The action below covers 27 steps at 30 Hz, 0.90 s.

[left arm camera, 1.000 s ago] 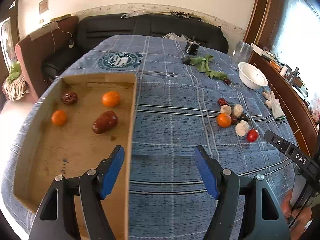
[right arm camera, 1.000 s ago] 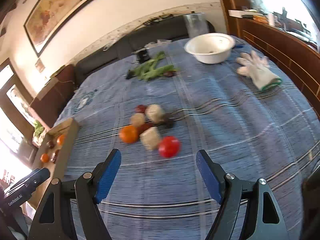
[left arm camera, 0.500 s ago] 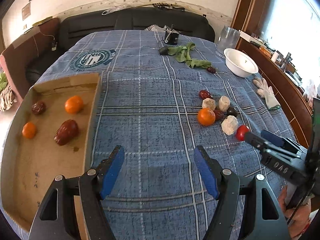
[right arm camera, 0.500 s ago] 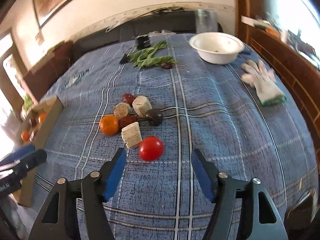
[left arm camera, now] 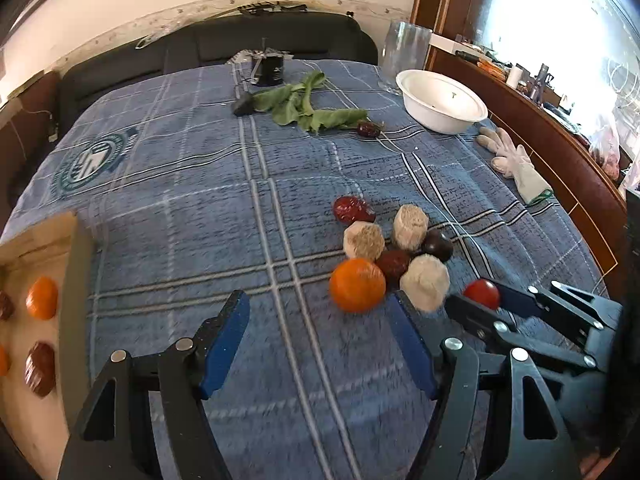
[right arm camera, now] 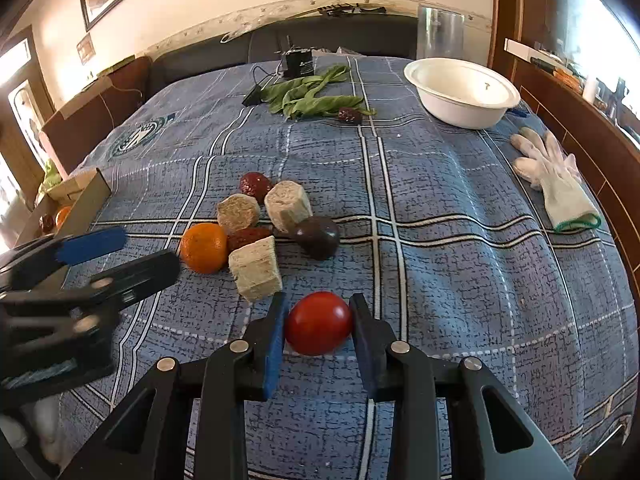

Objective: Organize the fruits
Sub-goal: 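Grasp an orange with the left tool while the right tool grasps the red tomato, then carry the orange and tomato into the tray and release both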

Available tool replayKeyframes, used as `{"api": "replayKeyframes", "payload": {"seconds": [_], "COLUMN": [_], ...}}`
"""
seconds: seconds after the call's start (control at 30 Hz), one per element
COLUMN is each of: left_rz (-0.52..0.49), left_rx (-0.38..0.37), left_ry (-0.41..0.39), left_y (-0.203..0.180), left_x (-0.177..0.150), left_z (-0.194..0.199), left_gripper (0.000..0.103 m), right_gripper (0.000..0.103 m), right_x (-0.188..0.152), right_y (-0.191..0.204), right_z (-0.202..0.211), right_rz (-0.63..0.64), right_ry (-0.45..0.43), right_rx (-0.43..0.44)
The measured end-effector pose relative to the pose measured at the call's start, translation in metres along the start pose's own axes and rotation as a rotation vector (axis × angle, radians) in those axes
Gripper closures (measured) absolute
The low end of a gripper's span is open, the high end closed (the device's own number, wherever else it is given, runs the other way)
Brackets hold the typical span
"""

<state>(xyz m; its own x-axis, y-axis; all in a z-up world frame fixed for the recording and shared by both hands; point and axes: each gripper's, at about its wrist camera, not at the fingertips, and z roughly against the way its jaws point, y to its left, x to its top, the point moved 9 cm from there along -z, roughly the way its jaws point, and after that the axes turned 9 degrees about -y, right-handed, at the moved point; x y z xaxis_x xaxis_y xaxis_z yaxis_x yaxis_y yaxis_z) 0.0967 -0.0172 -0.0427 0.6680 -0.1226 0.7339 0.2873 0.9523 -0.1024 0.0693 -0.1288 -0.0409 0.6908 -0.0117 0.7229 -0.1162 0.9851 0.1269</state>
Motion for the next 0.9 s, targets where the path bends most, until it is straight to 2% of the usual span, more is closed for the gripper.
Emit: {"api": "replayKeyframes", "payload": {"seconds": [0.2,0.33,0.37,0.4,0.5,0.9], "left_rz": [0.041,0.023,0.015,0.013,0.0,0.088], "left_rx": [-0.085,-0.125,-0.134,-0.156,-0.136,-0.121], "left_ry": [0.023,0.014,0.012,0.012,-0.008,-0.07], "left_y": [-0.004,-0.014,-0.016,-0.02,-0.021,-0.003], "left_x": [-0.002,-0.004,-0.004,-0.005,-0.006,0.0], "left_z": [-0.018,-0.02,-0.02,-0.018,-0.015,0.013], "left_gripper": [0.044,0.061,0.073,0.074,0.074,0.074], "right_gripper": [0.07,0.07,0.07,0.07,0.07,0.07], "right_x": [-0.001,0.0,0.0,0.0,0.0,0.005], "right_y": [-0.002,-0.002,-0.002,-0.002,-0.001,0.011], "right_z": [0.002,0.001,0.001,0.001,0.003,0.015], "right_rz": [-0.01,-0.009,-0.014,-0.019,-0.036,-0.045], "right_ry": [-0.004,-0.005,-0.006,-0.006,-0.007,-0.066], "right_rx": [0.006,0.004,0.005,0.009,0.022,0.072]}}
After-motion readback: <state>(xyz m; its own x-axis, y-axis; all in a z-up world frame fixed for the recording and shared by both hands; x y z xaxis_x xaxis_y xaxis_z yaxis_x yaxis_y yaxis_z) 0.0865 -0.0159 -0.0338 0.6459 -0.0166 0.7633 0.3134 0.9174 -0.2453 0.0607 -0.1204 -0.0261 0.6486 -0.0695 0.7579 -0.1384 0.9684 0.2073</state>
